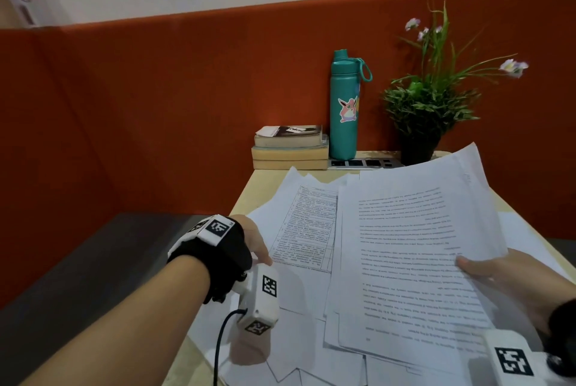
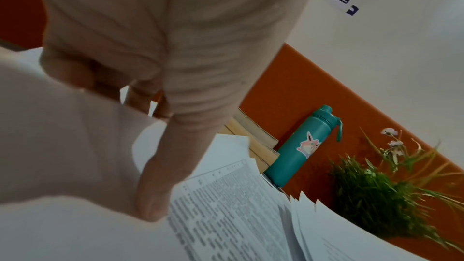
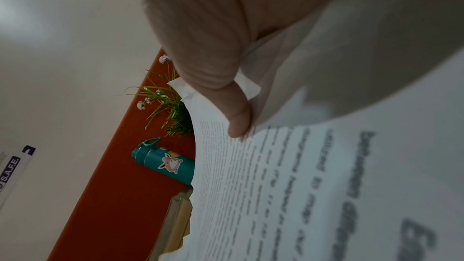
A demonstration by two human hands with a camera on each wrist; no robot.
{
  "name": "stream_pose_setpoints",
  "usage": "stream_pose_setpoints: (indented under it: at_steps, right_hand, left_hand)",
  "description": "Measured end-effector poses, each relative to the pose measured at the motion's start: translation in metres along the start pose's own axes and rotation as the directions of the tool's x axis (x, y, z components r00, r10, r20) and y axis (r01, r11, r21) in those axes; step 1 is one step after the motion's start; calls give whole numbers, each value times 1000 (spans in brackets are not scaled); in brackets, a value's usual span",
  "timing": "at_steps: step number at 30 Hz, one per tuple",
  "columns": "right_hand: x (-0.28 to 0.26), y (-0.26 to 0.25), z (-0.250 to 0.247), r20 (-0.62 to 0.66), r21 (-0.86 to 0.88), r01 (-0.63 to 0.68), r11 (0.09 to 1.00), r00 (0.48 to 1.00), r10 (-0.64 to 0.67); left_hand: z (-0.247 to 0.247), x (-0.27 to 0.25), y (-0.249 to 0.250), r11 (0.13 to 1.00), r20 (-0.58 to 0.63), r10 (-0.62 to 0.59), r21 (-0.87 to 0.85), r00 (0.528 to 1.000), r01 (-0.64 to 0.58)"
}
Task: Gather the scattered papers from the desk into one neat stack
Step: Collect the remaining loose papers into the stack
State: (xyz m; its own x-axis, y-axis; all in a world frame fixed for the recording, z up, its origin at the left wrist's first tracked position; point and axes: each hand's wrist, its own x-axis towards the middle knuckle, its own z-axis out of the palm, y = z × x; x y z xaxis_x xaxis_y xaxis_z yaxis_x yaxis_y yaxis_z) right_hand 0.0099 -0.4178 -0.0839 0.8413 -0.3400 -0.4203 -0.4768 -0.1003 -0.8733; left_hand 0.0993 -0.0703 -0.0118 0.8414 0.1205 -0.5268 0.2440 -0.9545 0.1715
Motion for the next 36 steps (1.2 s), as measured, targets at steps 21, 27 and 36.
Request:
stream_pose_setpoints:
  at_steps: [21, 27, 36]
  right_hand:
    - [-24, -18, 9, -60, 54, 68, 996, 996, -65]
    - [-27, -25, 22, -105, 157, 147, 977, 986, -131]
    - [-42, -43, 37, -70, 333, 267, 904, 963, -259]
  left_hand:
    - [-78, -37, -40, 707, -647, 160, -451, 745, -544]
    - [-98, -48, -32, 384, -545, 64, -760, 836, -525]
    - [11, -16, 37, 524, -215, 419, -736, 882, -429]
